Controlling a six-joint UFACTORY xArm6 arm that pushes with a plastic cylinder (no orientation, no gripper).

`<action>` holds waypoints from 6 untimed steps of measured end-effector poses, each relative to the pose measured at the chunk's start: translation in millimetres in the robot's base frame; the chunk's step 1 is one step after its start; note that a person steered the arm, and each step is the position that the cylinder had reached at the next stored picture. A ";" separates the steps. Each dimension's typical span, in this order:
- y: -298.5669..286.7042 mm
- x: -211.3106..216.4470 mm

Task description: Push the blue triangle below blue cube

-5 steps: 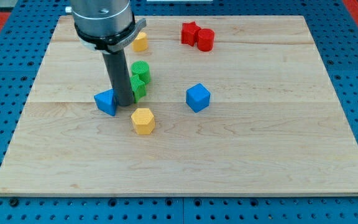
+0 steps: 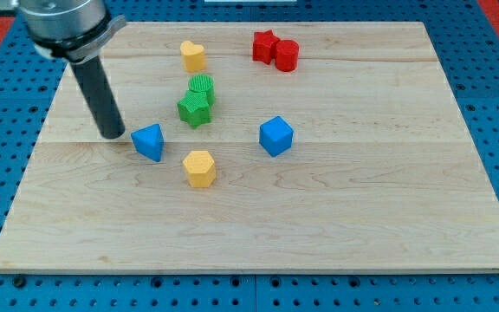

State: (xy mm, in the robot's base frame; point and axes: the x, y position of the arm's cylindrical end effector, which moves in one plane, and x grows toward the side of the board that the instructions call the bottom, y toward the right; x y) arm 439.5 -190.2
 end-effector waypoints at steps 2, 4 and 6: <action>77.6 8.4; 149.5 7.6; 203.9 5.1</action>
